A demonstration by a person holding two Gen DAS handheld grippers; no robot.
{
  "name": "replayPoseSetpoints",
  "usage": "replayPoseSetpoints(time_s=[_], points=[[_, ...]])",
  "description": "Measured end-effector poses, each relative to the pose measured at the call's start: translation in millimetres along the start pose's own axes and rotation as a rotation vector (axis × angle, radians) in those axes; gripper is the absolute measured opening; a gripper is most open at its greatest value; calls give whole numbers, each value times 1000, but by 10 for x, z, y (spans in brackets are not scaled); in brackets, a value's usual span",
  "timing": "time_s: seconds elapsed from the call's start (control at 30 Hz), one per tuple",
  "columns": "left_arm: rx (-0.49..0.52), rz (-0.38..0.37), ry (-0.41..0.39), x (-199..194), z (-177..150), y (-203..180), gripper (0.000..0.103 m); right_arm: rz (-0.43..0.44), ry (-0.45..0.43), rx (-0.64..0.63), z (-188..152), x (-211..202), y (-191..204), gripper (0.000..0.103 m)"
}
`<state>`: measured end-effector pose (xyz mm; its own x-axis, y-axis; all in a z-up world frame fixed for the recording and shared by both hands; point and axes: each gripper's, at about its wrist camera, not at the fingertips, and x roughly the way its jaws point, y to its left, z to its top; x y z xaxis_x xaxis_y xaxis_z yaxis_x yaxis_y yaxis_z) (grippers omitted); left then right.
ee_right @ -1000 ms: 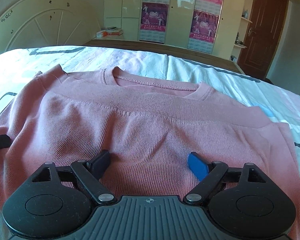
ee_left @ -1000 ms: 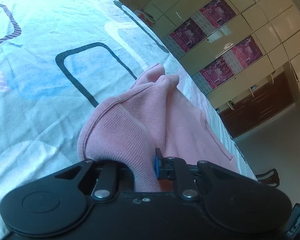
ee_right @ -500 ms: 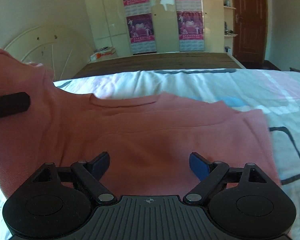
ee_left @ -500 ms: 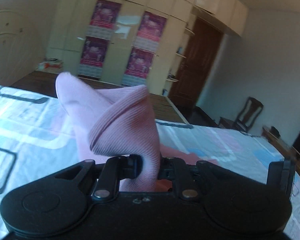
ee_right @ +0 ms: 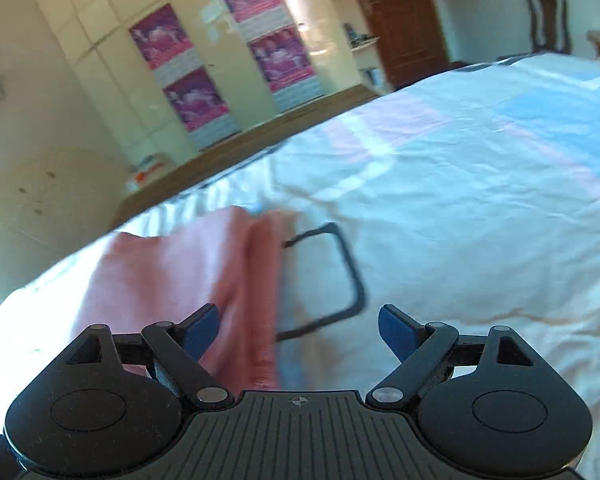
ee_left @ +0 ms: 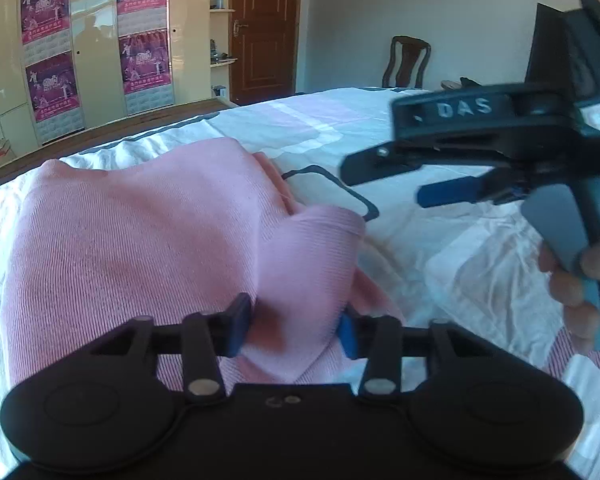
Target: Fold small clothes
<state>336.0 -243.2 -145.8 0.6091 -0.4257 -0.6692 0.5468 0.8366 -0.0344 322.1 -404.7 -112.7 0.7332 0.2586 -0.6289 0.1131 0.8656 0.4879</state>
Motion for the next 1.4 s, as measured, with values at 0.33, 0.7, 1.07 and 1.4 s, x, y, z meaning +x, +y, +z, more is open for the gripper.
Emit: replayPoseSetpoints(time_s=[0.33,0.7,1.07,1.4], points=[[-179,200,-99,-669,-127,702,65,136,165,-65,-82,322,436,39],[-324,209,4,-419,-154,1195,63,78,252,-182,-265,436,478,16],[-318,147,26,-397,-203,1177,67,12,194,-204,-344,212,370,28],[-462,171,-43,-248,350,1691,70,11,109,-82,295,710,436,64]])
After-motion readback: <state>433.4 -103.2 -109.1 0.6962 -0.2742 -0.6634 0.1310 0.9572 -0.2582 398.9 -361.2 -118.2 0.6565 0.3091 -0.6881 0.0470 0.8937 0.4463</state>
